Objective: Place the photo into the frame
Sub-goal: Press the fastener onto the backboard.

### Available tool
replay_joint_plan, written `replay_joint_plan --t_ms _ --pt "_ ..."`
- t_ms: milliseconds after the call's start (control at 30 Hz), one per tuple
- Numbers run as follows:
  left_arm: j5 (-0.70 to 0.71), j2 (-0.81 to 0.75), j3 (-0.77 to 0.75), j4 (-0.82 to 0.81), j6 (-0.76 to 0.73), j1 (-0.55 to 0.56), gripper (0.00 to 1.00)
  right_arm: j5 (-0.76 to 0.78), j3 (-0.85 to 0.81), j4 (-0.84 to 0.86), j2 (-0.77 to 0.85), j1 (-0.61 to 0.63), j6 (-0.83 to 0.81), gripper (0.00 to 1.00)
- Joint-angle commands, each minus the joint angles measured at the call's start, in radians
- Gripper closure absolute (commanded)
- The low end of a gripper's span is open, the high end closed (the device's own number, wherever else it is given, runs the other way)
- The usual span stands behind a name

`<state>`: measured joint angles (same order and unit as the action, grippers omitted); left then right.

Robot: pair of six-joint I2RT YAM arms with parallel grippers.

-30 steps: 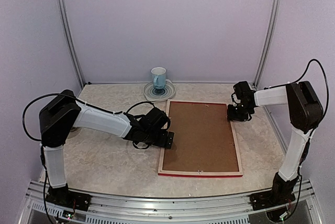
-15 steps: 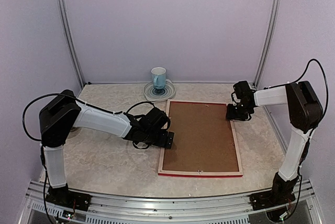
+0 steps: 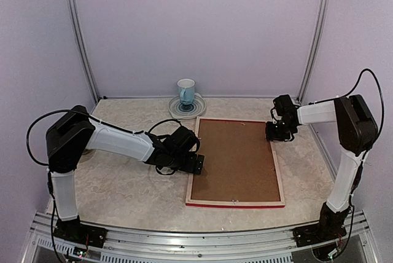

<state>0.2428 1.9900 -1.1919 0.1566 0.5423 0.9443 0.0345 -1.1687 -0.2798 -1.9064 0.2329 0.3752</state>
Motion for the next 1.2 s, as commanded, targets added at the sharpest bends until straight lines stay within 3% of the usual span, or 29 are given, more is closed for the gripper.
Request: replay_joint_plan --t_ms 0,100,233,333,733,967,1167 --pt "-0.015 0.018 -0.011 -0.005 0.001 0.008 0.01 0.027 -0.015 -0.011 -0.020 -0.010 -0.011 0.74" --pt "-0.013 0.016 -0.012 -0.002 -0.001 0.008 0.01 0.022 -0.016 -0.018 -0.007 -0.010 -0.010 0.60" --pt "-0.004 0.002 -0.005 -0.009 -0.002 0.008 0.01 0.031 -0.030 -0.036 0.018 -0.010 -0.005 0.33" --pt "-0.003 -0.013 0.001 -0.014 -0.001 0.008 0.01 0.039 -0.054 -0.054 0.016 -0.013 -0.006 0.24" --pt "0.028 -0.059 0.013 0.030 -0.006 0.048 0.01 0.030 -0.212 -0.108 -0.060 -0.026 0.011 0.22" --pt "0.063 -0.124 0.031 0.091 -0.007 0.081 0.01 0.050 -0.360 -0.150 -0.108 -0.018 -0.106 0.09" --pt "0.087 -0.204 0.037 0.197 -0.034 0.149 0.01 0.061 -0.530 -0.219 -0.242 -0.018 -0.190 0.08"
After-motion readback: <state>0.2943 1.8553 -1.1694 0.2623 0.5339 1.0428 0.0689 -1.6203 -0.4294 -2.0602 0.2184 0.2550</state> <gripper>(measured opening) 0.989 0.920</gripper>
